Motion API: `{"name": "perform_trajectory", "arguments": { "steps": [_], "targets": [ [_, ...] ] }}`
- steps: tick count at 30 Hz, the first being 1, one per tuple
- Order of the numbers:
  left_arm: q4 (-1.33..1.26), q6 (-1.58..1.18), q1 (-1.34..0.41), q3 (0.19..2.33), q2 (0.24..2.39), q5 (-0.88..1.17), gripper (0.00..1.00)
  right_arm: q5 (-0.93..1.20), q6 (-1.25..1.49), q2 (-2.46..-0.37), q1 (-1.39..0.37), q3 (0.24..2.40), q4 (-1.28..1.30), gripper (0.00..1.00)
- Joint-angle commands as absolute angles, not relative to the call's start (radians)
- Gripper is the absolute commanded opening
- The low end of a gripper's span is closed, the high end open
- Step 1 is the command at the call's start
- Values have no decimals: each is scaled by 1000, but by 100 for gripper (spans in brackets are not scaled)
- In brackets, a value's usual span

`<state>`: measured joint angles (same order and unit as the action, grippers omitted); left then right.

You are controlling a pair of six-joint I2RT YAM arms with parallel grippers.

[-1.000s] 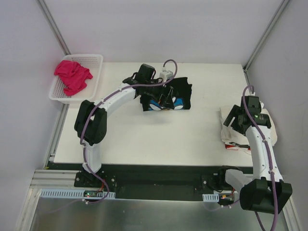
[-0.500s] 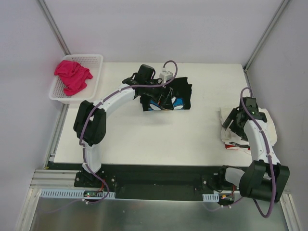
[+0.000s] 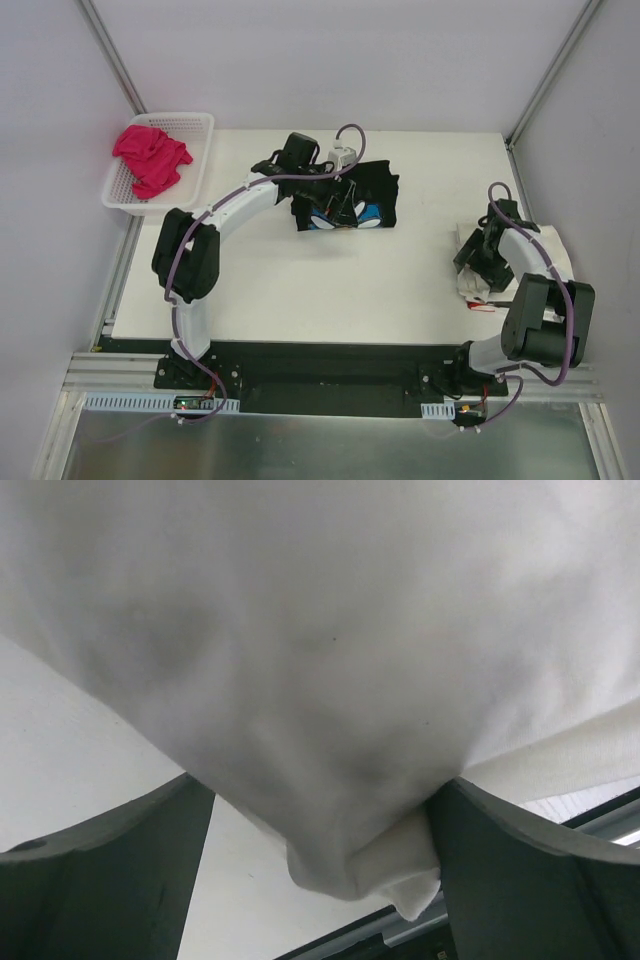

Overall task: Fold and stack the t-shirts
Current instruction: Put the neatly folded tshirt into the corner of the board with both arms

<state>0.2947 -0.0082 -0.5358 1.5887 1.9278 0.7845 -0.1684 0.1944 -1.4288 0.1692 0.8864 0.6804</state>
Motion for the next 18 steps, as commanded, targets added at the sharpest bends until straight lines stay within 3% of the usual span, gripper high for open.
{"name": "perform_trajectory", "arguments": {
  "steps": [1, 12, 18],
  "targets": [
    [322, 23, -520, 1626, 1944, 828, 99, -138, 221, -1473, 175, 900, 617, 86],
    [339, 31, -505, 1651, 1970, 830, 99, -34, 253, -1583, 173, 948, 532, 86],
    [367, 40, -492, 1678, 1977, 838, 99, -14, 219, -1424, 164, 989, 633, 87]
  ]
}}
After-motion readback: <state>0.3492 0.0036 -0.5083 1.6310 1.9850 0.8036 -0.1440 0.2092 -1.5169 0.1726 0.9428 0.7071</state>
